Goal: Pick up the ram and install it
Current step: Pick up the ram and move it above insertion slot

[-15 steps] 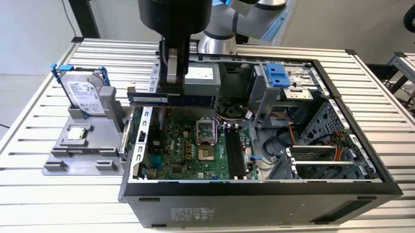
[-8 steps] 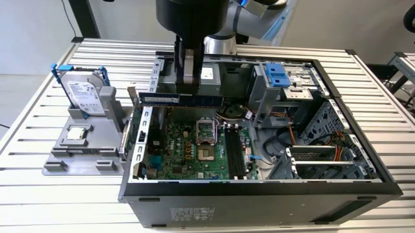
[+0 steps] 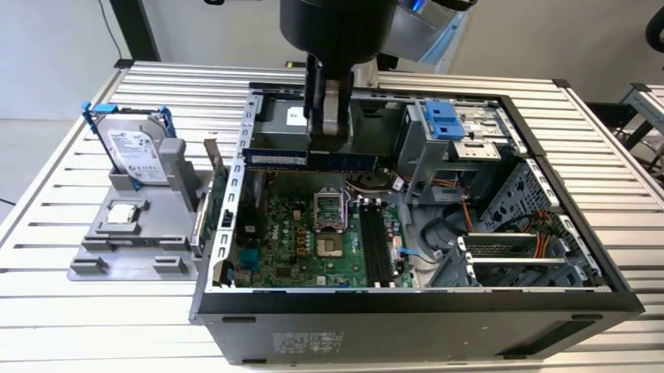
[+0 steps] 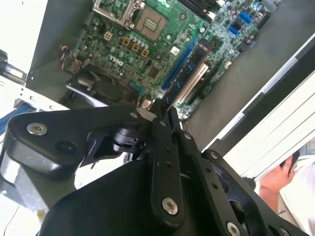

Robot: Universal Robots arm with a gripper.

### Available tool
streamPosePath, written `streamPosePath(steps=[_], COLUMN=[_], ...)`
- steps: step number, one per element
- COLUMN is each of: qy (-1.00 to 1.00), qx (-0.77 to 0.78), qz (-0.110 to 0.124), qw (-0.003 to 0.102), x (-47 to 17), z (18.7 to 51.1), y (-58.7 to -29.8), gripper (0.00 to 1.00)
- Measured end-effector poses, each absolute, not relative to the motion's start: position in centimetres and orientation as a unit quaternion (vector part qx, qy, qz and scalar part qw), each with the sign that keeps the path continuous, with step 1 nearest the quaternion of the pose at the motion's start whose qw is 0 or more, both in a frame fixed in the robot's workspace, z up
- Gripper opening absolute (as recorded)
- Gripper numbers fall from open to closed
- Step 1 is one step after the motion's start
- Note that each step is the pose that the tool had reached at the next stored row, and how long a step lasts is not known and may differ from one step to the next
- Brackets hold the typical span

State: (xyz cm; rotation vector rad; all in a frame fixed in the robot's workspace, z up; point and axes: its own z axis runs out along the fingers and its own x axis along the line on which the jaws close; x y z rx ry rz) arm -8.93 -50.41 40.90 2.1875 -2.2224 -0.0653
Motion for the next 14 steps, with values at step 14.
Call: streamPosePath(steps=[14], qy=[-0.712], qx=[0.701], qz=[-0.022], qw=[0.012], x=[-5.8], z=[40.9], y=[-50.5], gripper=[0.0])
